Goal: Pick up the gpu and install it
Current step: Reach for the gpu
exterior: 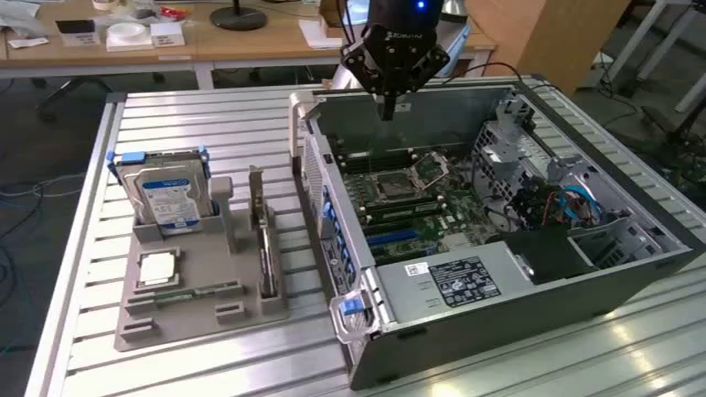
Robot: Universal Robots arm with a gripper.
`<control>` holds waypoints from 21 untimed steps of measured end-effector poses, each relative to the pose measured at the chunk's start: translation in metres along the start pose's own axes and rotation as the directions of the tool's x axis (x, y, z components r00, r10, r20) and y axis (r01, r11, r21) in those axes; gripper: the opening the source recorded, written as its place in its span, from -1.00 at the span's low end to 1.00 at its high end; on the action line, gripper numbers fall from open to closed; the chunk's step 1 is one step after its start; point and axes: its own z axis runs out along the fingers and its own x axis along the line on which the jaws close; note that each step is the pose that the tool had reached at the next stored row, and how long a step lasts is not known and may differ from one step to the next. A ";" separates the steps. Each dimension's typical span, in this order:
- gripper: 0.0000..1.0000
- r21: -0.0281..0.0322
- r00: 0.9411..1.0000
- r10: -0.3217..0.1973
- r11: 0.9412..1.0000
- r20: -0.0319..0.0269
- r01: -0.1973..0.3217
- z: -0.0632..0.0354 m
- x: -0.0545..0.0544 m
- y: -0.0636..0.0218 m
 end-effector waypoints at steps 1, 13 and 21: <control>-0.79 0.000 1.000 0.000 1.000 0.000 0.000 0.0000 0.000 0.0000; -0.79 0.000 1.000 0.000 1.000 0.000 0.000 0.0001 0.001 0.0000; -0.79 0.000 1.000 0.000 1.000 0.000 0.000 -0.0003 0.013 -0.0009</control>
